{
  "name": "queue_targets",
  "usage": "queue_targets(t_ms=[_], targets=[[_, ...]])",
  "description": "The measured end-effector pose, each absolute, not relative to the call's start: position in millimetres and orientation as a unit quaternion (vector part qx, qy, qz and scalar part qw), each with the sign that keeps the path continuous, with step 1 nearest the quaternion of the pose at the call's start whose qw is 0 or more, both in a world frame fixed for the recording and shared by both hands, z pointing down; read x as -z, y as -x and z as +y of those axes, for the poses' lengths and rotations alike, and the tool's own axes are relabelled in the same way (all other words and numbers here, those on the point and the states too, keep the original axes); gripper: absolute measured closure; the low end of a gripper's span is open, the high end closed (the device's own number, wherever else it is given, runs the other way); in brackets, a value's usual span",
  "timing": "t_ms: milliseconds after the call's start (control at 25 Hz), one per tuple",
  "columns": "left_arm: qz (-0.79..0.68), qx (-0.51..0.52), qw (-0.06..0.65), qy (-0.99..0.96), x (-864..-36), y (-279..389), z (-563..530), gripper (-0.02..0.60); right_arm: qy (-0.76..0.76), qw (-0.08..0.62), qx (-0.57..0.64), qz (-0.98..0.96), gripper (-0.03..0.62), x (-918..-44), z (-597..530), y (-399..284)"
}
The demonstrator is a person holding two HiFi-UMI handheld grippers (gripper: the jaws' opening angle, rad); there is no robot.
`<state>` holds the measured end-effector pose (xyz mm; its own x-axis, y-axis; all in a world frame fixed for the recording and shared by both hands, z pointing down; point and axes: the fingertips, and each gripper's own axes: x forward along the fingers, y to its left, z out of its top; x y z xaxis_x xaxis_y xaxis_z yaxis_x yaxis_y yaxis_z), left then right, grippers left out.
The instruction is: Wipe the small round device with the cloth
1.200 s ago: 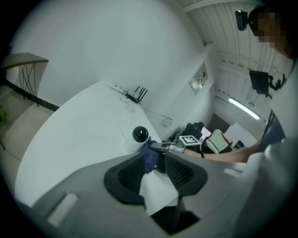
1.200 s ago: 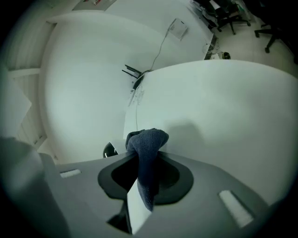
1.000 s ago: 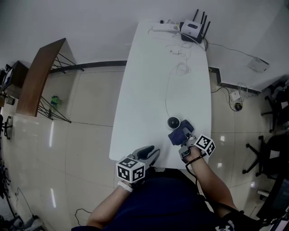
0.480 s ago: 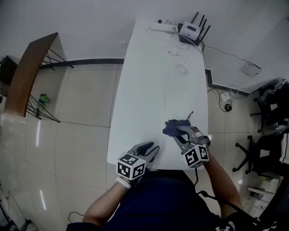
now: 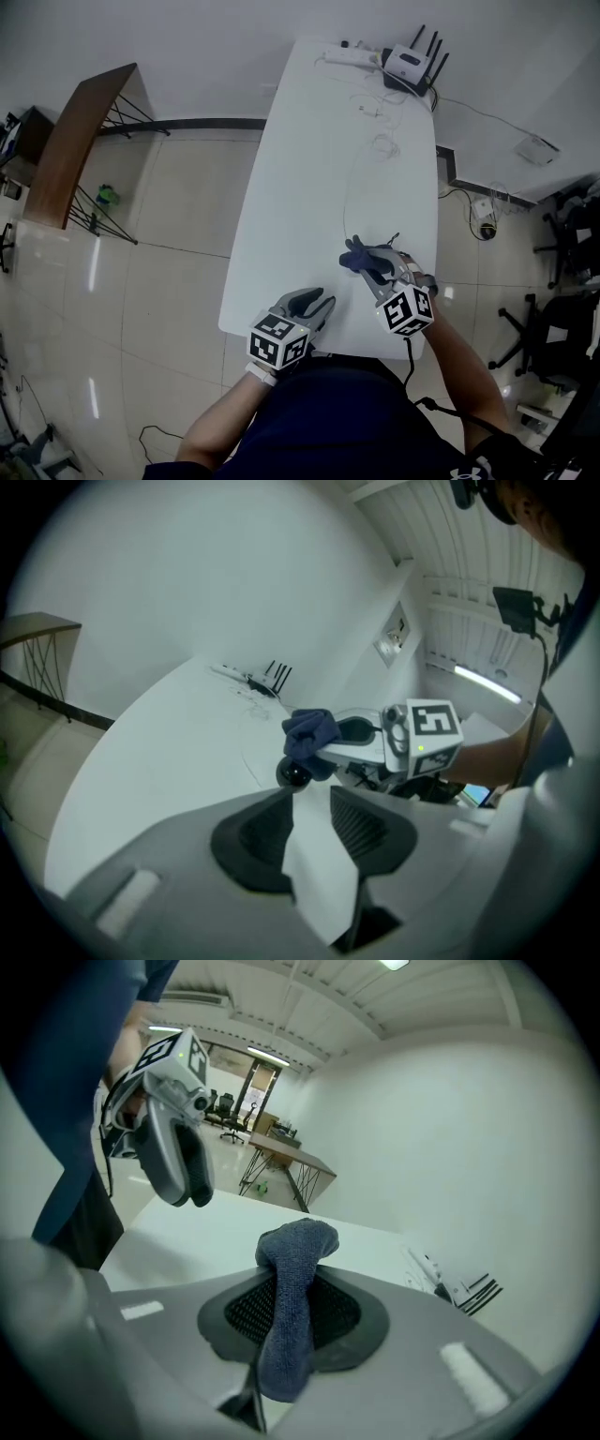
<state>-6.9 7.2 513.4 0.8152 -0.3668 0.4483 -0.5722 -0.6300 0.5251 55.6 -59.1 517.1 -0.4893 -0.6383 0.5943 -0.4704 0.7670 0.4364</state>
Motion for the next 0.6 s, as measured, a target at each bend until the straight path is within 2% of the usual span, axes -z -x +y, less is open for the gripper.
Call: queue_targets(t_ms=[160, 400, 600], targets=[[-0.272, -0.157, 0.339, -0.887, -511.7, -8.4, 10.1, 0.456, -0.332, 0.343, 0.032, -0.878, 0.520, -523.5, -75.1, -75.4], [-0.293, -0.150, 0.358, -0.874, -514.8, -22.0, 18.7, 0.456, -0.365, 0.228, -0.192, -0.882, 0.520, -561.8, -103.3, -117.2], [-0.320, -0.150, 0.370, -0.859, -524.1, -13.0, 29.9, 0.456, -0.347, 0.205, -0.299, -0.865, 0.519, -598.4, -111.0, -128.0]])
